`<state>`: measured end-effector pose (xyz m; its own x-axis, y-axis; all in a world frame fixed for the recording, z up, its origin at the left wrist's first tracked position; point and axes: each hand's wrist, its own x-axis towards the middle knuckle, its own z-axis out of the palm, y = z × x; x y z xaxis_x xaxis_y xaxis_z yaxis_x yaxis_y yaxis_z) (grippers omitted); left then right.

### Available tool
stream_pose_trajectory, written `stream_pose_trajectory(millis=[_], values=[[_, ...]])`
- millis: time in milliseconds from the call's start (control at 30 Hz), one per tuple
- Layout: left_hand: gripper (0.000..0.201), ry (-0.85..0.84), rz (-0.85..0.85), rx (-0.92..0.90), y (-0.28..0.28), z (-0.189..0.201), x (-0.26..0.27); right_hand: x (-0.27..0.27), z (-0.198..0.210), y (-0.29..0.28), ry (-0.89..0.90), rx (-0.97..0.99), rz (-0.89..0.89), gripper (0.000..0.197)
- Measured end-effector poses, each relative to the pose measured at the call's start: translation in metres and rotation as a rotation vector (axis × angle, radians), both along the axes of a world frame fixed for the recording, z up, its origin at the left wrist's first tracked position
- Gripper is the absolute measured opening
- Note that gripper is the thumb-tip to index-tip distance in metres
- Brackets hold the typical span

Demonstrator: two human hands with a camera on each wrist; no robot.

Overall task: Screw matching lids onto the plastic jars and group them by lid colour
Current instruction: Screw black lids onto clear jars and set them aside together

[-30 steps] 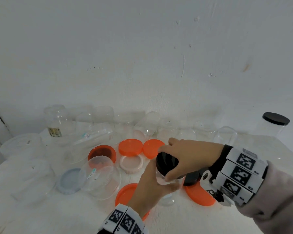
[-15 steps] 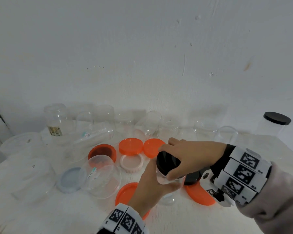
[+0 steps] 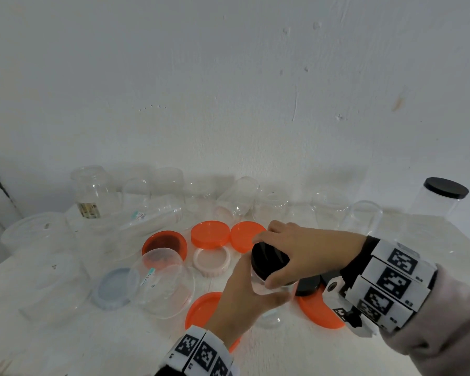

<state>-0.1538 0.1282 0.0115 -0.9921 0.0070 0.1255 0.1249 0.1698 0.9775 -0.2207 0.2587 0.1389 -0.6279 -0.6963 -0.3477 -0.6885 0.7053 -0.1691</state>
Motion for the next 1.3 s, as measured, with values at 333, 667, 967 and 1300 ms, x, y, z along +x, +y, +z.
stream_pose_trajectory(millis=[333,667,967,1300], values=[[0.074,0.01,0.01,-0.002,0.001,-0.001,0.0,-0.003,-0.003,0.007,-0.064,-0.018,-0.045,0.081],[0.069,0.007,-0.005,0.02,0.001,0.002,0.003,0.008,-0.017,0.009,0.103,-0.072,-0.081,0.075],[0.074,0.008,0.02,0.004,0.002,0.0,0.003,0.0,-0.018,0.022,-0.129,-0.255,-0.085,0.077],[0.072,0.018,0.009,0.024,0.004,0.0,0.003,0.022,-0.033,0.013,0.198,-0.207,-0.162,0.076]])
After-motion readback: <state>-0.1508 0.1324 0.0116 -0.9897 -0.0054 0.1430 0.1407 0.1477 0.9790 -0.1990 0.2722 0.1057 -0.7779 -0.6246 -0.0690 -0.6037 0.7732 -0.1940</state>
